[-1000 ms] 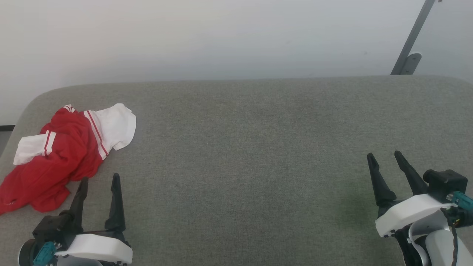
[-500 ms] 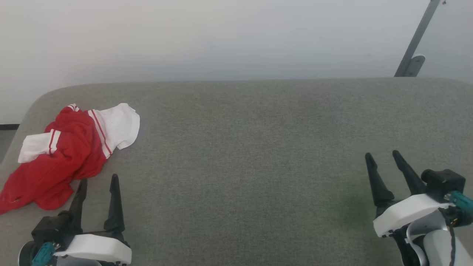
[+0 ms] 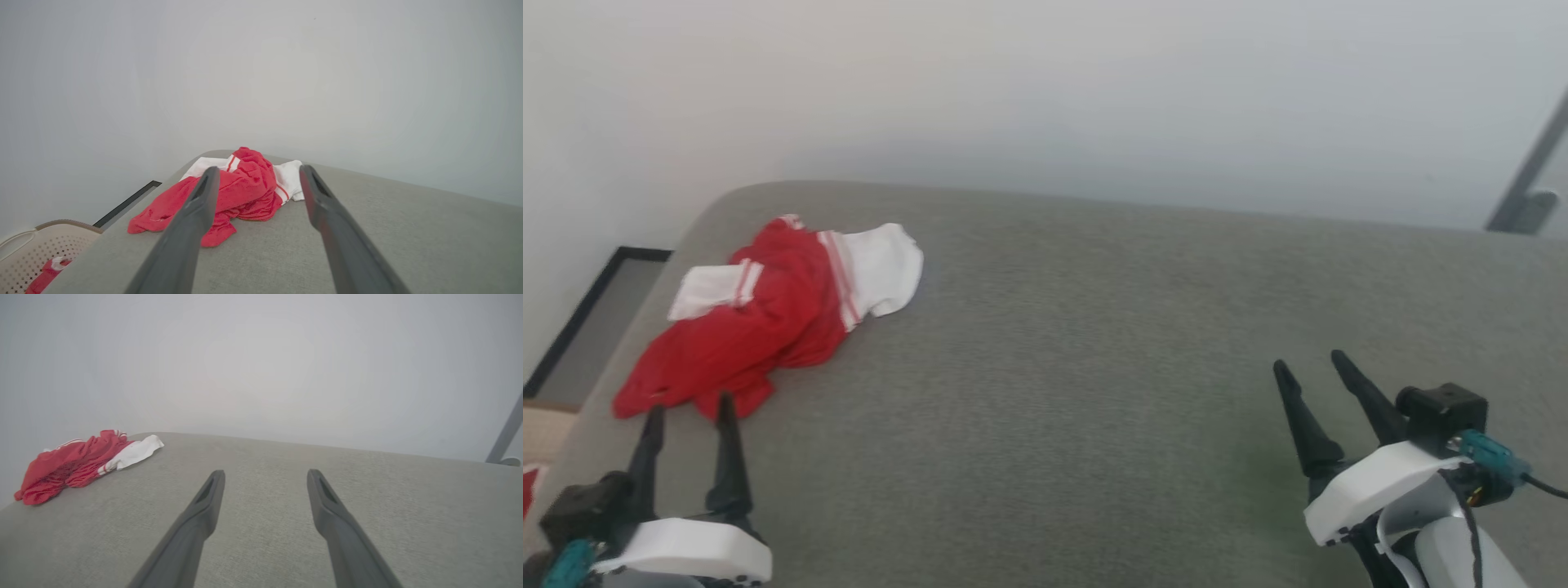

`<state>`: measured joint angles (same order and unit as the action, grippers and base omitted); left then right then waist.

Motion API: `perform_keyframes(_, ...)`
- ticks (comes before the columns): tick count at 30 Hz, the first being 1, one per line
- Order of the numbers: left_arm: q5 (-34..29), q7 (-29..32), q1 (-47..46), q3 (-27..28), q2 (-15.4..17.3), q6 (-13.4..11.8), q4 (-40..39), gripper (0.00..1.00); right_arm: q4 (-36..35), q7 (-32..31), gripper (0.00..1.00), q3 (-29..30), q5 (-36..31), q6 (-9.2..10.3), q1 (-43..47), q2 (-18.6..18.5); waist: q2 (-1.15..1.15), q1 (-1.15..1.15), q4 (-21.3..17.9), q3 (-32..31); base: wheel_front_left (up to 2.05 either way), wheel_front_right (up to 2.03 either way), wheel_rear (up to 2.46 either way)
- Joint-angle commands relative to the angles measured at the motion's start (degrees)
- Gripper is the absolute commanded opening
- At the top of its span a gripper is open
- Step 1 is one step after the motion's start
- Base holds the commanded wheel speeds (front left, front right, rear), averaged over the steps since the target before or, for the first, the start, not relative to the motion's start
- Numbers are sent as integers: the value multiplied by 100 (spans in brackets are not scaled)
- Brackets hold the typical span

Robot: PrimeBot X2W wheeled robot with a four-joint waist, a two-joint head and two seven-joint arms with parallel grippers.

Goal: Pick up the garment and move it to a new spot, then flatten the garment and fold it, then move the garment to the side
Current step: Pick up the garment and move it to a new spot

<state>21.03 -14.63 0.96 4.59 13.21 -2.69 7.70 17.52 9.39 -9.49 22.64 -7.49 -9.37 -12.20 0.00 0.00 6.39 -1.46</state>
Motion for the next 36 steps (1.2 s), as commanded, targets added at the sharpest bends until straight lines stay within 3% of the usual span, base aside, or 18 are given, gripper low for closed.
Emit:
perform_keyframes(1, 36, 29, 82, 73, 61, -47, -35, 100, 27, -17, 100, -77, 51, 0, -2, 31, 0, 0, 304, -120, 0, 0, 0)
perform_keyframes(10, 161, 288, 284, 216, 177, -188, -301, 100, 93, 35, 100, -328, 163, 1, 16, 90, 0, 0, 1031, -284, 0, 0, 0)
perform_keyframes(14, 213, 360, 351, 225, 182, -203, -357, 100, 137, 53, 100, -395, 177, 1, -10, 98, 0, 0, 1180, -295, 0, 0, 0)
perform_keyframes(25, 392, 549, 183, 246, 100, -300, -411, 100, 104, 47, 100, -371, 200, 1, -51, 30, 0, 0, 1281, -135, 0, 0, 0)
perform_keyframes(36, 589, 906, -1177, 63, 330, -56, 238, 100, -228, -170, 100, -276, 103, 1, -377, -244, 0, 0, 954, 593, 0, 0, 0)
